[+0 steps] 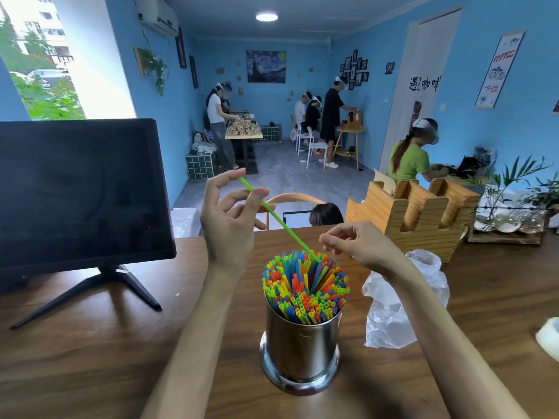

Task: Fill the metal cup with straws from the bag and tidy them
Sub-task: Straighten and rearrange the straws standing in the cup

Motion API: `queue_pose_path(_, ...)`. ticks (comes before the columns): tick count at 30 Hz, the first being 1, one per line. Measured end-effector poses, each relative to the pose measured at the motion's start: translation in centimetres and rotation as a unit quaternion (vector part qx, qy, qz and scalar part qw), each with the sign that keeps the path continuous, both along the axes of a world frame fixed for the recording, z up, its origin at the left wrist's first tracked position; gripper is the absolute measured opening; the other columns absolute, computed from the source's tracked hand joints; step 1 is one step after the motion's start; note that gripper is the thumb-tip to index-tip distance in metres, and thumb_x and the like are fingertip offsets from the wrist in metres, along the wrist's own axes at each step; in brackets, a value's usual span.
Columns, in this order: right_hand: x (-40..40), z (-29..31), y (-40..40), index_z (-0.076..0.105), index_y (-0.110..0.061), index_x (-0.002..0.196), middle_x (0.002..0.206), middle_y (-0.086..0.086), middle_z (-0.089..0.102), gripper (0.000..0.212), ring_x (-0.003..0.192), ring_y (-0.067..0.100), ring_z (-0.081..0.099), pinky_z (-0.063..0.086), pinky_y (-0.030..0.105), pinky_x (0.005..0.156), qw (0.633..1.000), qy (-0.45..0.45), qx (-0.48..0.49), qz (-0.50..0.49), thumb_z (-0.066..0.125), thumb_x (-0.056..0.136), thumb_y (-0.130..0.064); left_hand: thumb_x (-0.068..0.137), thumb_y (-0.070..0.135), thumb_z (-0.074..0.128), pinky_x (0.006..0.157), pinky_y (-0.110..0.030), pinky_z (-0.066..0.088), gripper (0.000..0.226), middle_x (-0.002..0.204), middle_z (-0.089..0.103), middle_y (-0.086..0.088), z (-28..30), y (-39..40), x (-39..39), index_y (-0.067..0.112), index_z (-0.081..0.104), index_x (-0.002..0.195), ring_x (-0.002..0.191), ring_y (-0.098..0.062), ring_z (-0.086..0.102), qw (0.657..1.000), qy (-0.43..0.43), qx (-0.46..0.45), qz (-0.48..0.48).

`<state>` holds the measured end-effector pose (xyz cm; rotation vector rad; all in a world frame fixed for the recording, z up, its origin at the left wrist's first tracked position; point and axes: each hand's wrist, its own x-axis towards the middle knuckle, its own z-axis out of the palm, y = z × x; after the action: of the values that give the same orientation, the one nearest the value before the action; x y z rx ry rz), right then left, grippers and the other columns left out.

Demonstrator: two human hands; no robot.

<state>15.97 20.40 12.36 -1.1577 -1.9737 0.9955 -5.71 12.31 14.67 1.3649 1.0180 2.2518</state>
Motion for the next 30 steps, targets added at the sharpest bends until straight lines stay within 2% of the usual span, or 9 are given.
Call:
queue_pose_path(2,0.2,0.0,0.0,0.081,-0.018,0.086,0.073,-0.008,0.075,0.018,0.064,-0.002,0.063,0.044,0.009,0.054,1.0,-0.019,-0.02,0.013,0.078,0.087,-0.035,0.092,0.017,0.077,0.049,-0.026,0.054,0.033,0.088,0.077,-0.006,0.3,-0.2,0.3,0.032,0.058,0.115,0.073,-0.03,0.076,0.999,-0.028,0.031,0.009)
queue_pose_path(5,0.3,-0.2,-0.1,0.081,-0.018,0.086,0.073,-0.007,0.076,0.012,0.064,-0.002,0.066,0.044,0.008,0.054,0.998,-0.04,-0.019,0.033,0.082,0.085,-0.03,0.092,0.02,0.076,0.047,-0.026,0.053,0.033,0.088,0.077,-0.006,0.6,-0.3,0.4,0.038,0.058,0.112,0.072,-0.03,0.076,0.997,-0.05,0.058,0.029)
queue_pose_path(8,0.2,-0.3,-0.1,0.08,-0.019,0.082,0.071,-0.006,0.076,0.006,0.065,0.001,0.069,0.046,0.009,0.056,0.999,-0.039,-0.009,0.034,0.081,0.086,-0.024,0.092,0.013,0.076,0.046,-0.022,0.05,0.036,0.088,0.078,0.0,0.2,-0.1,0.4,0.034,0.058,0.116,0.069,-0.025,0.076,1.0,0.013,0.023,0.013)
queue_pose_path(13,-0.2,-0.5,0.1,0.078,-0.022,0.079,0.071,-0.011,0.075,0.011,0.068,0.0,0.069,0.047,0.011,0.058,0.997,-0.07,0.001,0.014,0.08,0.088,-0.027,0.088,0.018,0.08,0.054,-0.024,0.054,0.04,0.087,0.077,-0.002,-1.8,0.4,0.6,0.05,0.065,0.106,0.071,-0.018,0.075,0.984,0.136,-0.098,-0.053)
queue_pose_path(16,-0.3,-0.5,0.2,0.077,-0.022,0.08,0.071,-0.013,0.074,0.011,0.067,-0.003,0.066,0.046,0.012,0.06,0.996,-0.088,-0.007,0.018,0.078,0.09,-0.026,0.086,0.025,0.082,0.075,-0.026,0.057,0.03,0.086,0.077,0.009,-3.3,0.8,0.3,0.046,0.068,0.102,0.079,-0.009,0.073,0.953,0.247,-0.165,-0.065)
queue_pose_path(20,-0.7,-0.5,-0.1,0.074,-0.022,0.086,0.082,-0.007,0.071,0.01,0.077,0.005,0.063,0.046,0.018,0.066,0.995,-0.097,0.016,0.012,0.071,0.095,-0.025,0.087,0.043,0.076,0.086,-0.023,0.048,0.011,0.099,0.072,0.029,-4.4,1.0,-0.5,0.048,0.076,0.097,0.101,0.007,0.063,0.876,0.397,-0.257,-0.09)
queue_pose_path(22,-0.9,-0.3,-0.4,0.071,-0.021,0.089,0.084,-0.005,0.069,0.01,0.08,0.011,0.062,0.047,0.023,0.071,0.997,-0.067,0.034,-0.009,0.069,0.097,-0.027,0.087,0.048,0.075,0.09,-0.026,0.05,0.008,0.101,0.073,0.028,-4.5,1.0,-0.8,0.051,0.077,0.094,0.103,0.008,0.063,0.868,0.404,-0.271,-0.102)
queue_pose_path(26,-1.3,1.7,-1.5,0.067,-0.017,0.094,0.089,0.003,0.076,0.011,0.078,0.016,0.068,0.047,0.025,0.066,0.995,0.066,0.066,-0.032,0.064,0.099,-0.026,0.086,0.05,0.076,0.09,-0.03,0.054,0.007,0.095,0.076,0.026,-4.4,0.9,-0.8,0.046,0.08,0.088,0.098,0.006,0.068,0.896,0.349,-0.253,-0.11)
queue_pose_path(30,-1.5,4.2,-2.9,0.06,-0.012,0.097,0.087,-0.001,0.078,0.008,0.07,0.012,0.064,0.046,0.024,0.055,0.969,0.223,0.104,-0.02,0.057,0.103,-0.016,0.085,0.055,0.073,0.1,-0.029,0.05,0.031,0.11,0.073,0.025,-4.4,0.8,-0.6,0.048,0.072,0.116,0.11,0.005,0.064,0.909,0.317,-0.252,-0.101)
